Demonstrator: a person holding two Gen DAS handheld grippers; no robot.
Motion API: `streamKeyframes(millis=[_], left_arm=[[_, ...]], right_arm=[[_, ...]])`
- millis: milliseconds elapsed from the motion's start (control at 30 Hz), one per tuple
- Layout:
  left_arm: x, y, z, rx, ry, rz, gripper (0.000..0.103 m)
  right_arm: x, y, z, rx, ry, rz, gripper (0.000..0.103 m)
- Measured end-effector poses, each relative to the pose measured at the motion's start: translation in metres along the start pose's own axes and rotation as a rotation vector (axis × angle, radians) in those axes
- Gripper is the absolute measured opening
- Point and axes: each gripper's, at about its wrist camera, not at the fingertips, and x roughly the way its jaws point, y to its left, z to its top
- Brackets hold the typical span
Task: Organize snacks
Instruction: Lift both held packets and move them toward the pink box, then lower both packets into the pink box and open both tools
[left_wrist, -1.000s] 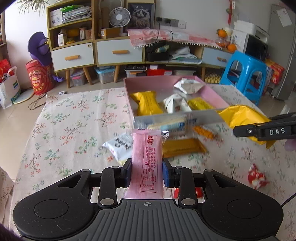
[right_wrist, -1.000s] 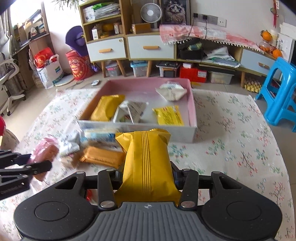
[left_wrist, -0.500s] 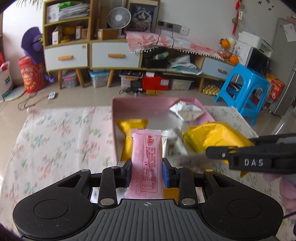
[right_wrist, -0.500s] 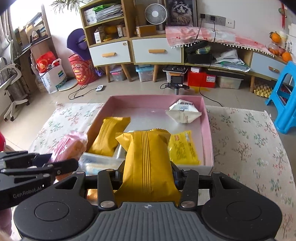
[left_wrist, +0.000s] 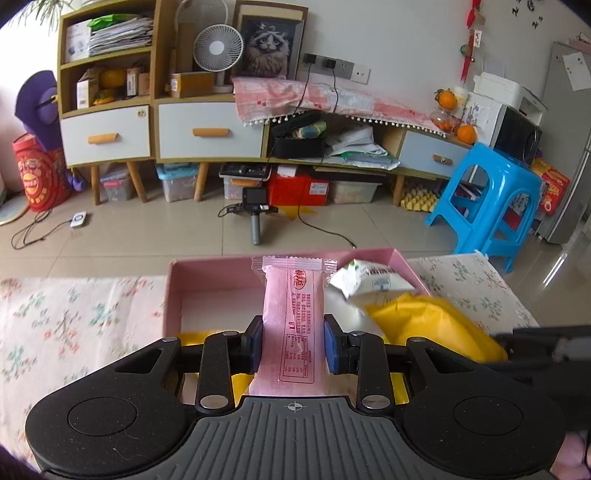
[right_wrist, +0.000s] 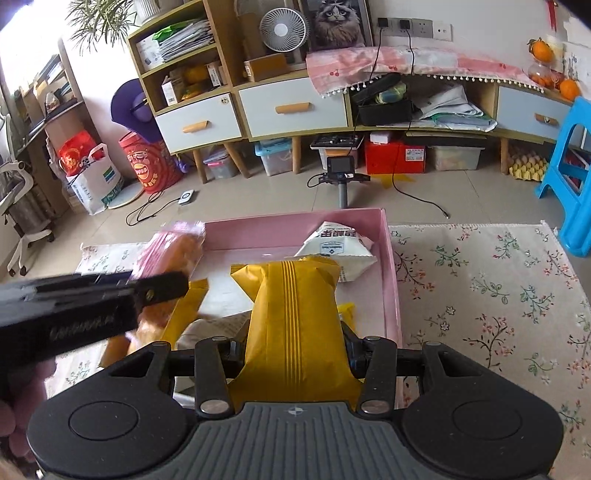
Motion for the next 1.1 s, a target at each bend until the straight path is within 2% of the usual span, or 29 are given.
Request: streamKeyframes(millis=[400, 500, 600, 733, 1100], left_arm=[[0.037, -0.013, 0.007, 0.097, 0.010, 0.064, 0.030], [0.038, -0.014, 0.006, 0.105, 0.008, 0.068, 0.036], [0.036, -0.016, 0.004, 0.115, 0.013, 0.080, 0.053], [0.028, -0.017, 0.004, 0.127, 0.003, 0.082, 0.063], [-0.004, -0.007, -0.001, 0.105, -0.003, 0.098, 0.072]], right_arm=[[0.012, -0.009, -0.004, 0.003, 0.003, -0.001, 0.036], [0.011, -0.010, -0.004, 0.008, -0.008, -0.004, 0.039], [0.008, -0.010, -0.001, 0.007, -0.015, 0.002, 0.049], [0.005, -0.008, -0.001, -0.004, -0.017, -0.001, 0.054], [-0.018, 0.001, -0.002, -0.014, -0.033, -0.007, 0.068]])
